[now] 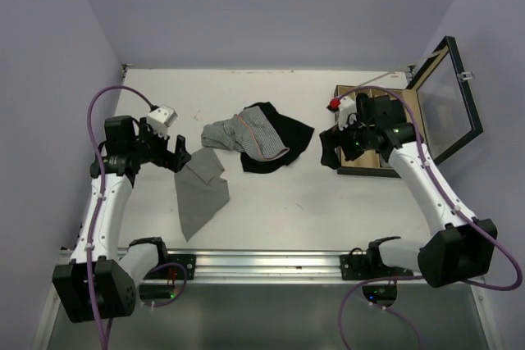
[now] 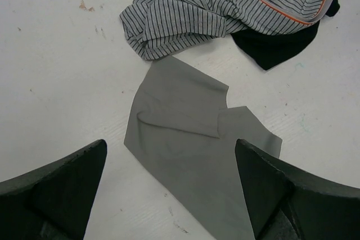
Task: Roll the underwear
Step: Move the underwear to the center of the board
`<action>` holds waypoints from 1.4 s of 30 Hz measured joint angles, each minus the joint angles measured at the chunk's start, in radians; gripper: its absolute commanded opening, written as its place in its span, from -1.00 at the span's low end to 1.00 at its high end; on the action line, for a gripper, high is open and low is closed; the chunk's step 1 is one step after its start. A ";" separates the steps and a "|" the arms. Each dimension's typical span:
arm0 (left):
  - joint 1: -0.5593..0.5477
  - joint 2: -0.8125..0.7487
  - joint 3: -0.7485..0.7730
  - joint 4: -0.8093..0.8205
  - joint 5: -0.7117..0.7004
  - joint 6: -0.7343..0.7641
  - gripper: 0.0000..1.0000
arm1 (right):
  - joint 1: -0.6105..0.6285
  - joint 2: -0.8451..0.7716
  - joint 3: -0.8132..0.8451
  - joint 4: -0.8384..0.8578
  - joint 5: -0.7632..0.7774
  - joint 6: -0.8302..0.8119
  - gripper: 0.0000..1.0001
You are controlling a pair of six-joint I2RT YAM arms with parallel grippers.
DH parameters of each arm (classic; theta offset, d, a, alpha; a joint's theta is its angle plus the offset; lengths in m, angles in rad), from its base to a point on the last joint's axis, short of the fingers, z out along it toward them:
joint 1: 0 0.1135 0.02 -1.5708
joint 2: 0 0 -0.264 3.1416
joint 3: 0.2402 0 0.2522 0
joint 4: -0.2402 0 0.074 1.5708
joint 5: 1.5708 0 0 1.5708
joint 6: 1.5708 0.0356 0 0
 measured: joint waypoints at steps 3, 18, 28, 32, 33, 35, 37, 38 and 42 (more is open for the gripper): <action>0.000 0.009 -0.008 0.002 -0.008 -0.003 1.00 | 0.102 0.047 0.022 0.000 0.036 0.006 0.61; -0.008 0.071 -0.123 -0.004 -0.066 0.237 0.86 | 0.351 0.682 0.264 0.024 0.172 0.132 0.29; -0.053 0.113 -0.223 -0.022 -0.081 0.543 0.35 | 0.360 1.041 0.749 0.054 0.173 0.244 0.23; -0.101 0.206 -0.245 -0.008 -0.092 0.615 0.19 | 0.360 1.226 1.050 0.092 0.154 0.280 0.26; -0.122 0.233 -0.249 -0.003 -0.101 0.623 0.11 | 0.360 1.263 1.107 0.109 0.150 0.288 0.27; -0.182 0.293 -0.251 0.007 -0.122 0.631 0.05 | 0.360 1.302 1.166 0.151 0.135 0.305 0.31; -0.248 0.321 -0.229 0.032 -0.138 0.617 -0.02 | 0.358 1.299 1.165 0.157 0.123 0.312 0.33; -0.290 0.344 -0.212 0.047 -0.140 0.604 -0.05 | 0.355 1.291 1.154 0.171 0.114 0.315 0.33; -0.426 0.477 -0.108 0.096 -0.145 0.515 -0.23 | 0.326 1.155 0.973 0.205 0.077 0.323 0.29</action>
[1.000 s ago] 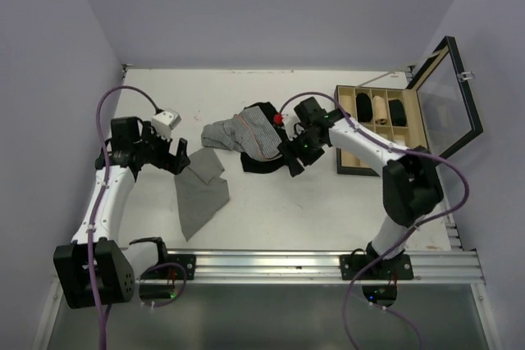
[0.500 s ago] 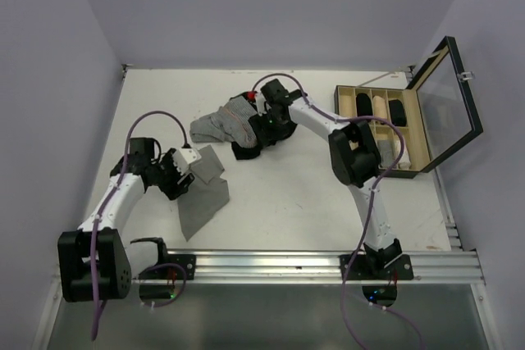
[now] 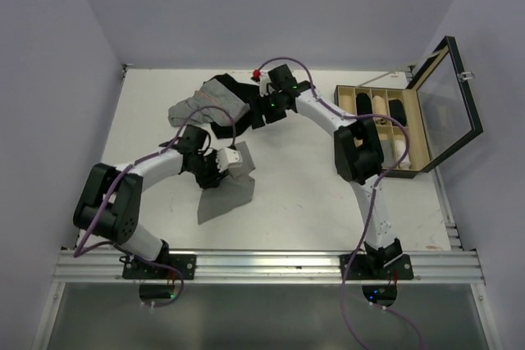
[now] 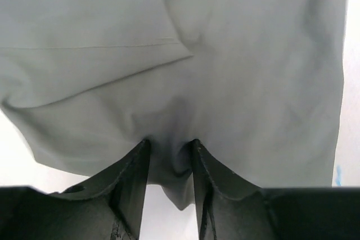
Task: Roll the underwear
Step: Move the underwear to the center of the board
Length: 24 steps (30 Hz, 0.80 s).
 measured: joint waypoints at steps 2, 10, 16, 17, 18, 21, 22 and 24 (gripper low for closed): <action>-0.039 0.083 0.080 0.028 0.011 -0.063 -0.23 | -0.033 -0.133 -0.144 0.003 -0.029 0.002 0.20; -0.071 0.199 0.199 0.121 0.066 -0.335 0.11 | -0.223 -0.629 -0.542 0.006 -0.081 -0.048 -0.14; -0.043 -0.072 0.097 0.107 0.078 -0.332 0.23 | -0.098 -0.750 -0.751 0.006 -0.160 -0.099 -0.22; -0.039 -0.126 0.082 0.102 0.086 -0.318 0.25 | -0.068 -0.742 -0.775 0.006 -0.164 -0.102 -0.22; -0.038 -0.182 0.066 0.096 0.097 -0.302 0.25 | -0.040 -0.730 -0.798 0.005 -0.175 -0.103 -0.22; -0.056 -0.323 0.003 0.085 0.113 -0.277 0.25 | -0.002 -0.678 -0.824 0.004 -0.204 -0.096 -0.25; -0.071 -0.343 -0.012 0.082 0.112 -0.278 0.24 | -0.003 -0.658 -0.824 0.005 -0.209 -0.095 -0.26; -0.114 -0.347 -0.035 0.085 0.100 -0.285 0.21 | -0.021 -0.620 -0.823 0.005 -0.216 -0.078 -0.27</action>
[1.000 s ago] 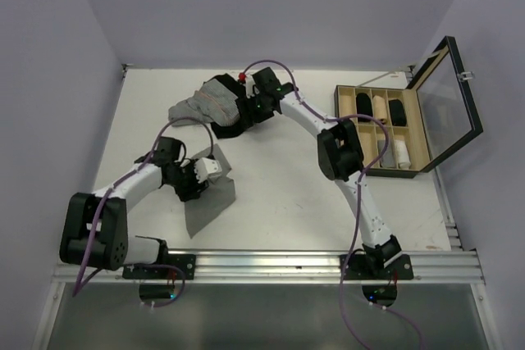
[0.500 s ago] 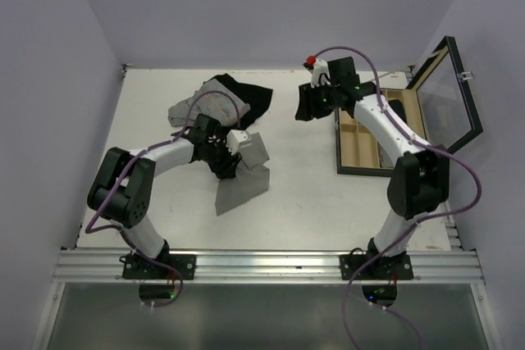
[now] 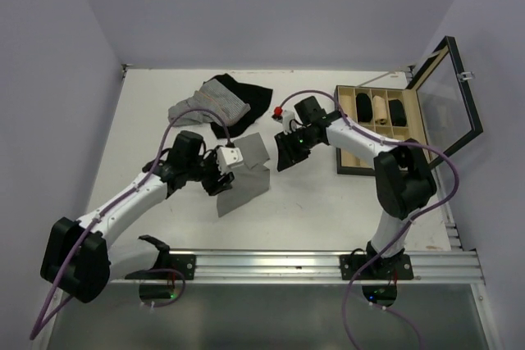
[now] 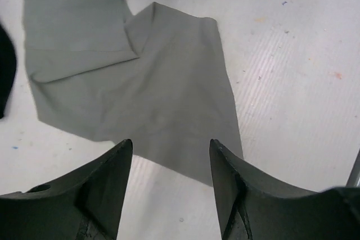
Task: Roll the underwear
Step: Move the underwear to the center of the board
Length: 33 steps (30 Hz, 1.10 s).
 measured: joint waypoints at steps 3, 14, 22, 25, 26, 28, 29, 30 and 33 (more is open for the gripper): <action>-0.081 0.034 -0.024 0.023 -0.041 -0.029 0.18 | -0.048 0.022 0.003 0.000 -0.021 0.030 -0.27; -0.394 0.334 0.011 0.145 -0.272 -0.138 -0.09 | -0.192 -0.076 0.036 0.004 -0.040 0.057 -0.23; -0.424 0.429 0.088 0.154 -0.348 -0.154 -1.00 | -0.184 -0.136 0.003 0.003 -0.043 0.015 -0.05; -0.443 0.405 0.090 0.105 -0.288 -0.126 -1.00 | -0.184 -0.140 -0.010 -0.002 -0.045 -0.019 0.48; -0.446 0.382 0.090 0.073 -0.249 -0.115 -1.00 | -0.184 -0.144 -0.013 -0.002 -0.047 -0.029 0.70; -0.448 0.325 0.100 0.010 -0.177 -0.092 -1.00 | -0.184 -0.156 -0.019 -0.005 -0.047 -0.053 0.97; -0.448 0.291 0.116 -0.029 -0.127 -0.081 -1.00 | -0.184 -0.166 -0.021 -0.005 -0.044 -0.068 0.97; -0.448 0.258 0.139 -0.061 -0.082 -0.075 -1.00 | -0.184 -0.176 -0.023 -0.005 -0.040 -0.081 0.97; -0.430 0.195 0.217 -0.109 0.036 -0.070 -1.00 | -0.183 -0.224 -0.024 -0.006 -0.011 -0.109 0.97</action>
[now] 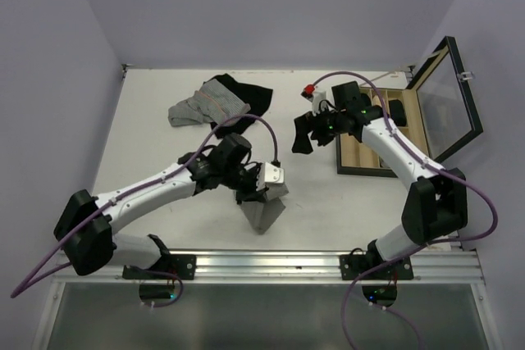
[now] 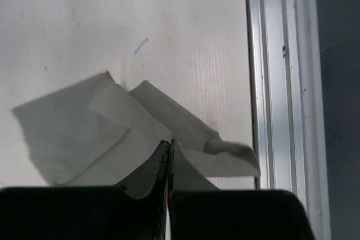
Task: Roll the underwear
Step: Move the underwear to the center of the board
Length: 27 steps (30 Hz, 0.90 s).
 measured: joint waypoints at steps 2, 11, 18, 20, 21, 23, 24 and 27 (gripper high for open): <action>0.066 -0.003 0.060 -0.031 0.097 0.009 -1.00 | 0.000 -0.025 0.005 -0.010 0.011 -0.028 0.97; 0.697 0.411 0.293 -0.292 0.390 0.353 -0.95 | 0.007 -0.009 0.034 -0.085 -0.051 -0.150 0.76; 0.853 0.407 0.130 -0.492 0.413 0.674 -0.46 | 0.063 0.057 0.033 -0.087 -0.068 -0.166 0.33; 0.843 0.325 0.045 -0.456 0.386 0.653 -0.38 | 0.108 0.080 0.033 -0.076 -0.064 -0.165 0.22; 0.842 0.289 0.012 -0.431 0.374 0.635 -0.31 | 0.127 0.098 0.033 -0.066 -0.059 -0.160 0.16; 0.847 0.222 -0.039 -0.373 0.347 0.591 -0.25 | 0.185 0.122 0.034 -0.044 -0.049 -0.150 0.07; 0.855 0.195 -0.055 -0.340 0.330 0.575 -0.18 | 0.206 0.141 0.034 -0.027 -0.042 -0.138 0.01; 0.882 0.130 -0.070 -0.240 0.291 0.511 -0.11 | 0.242 0.212 0.050 0.013 -0.029 -0.100 -0.13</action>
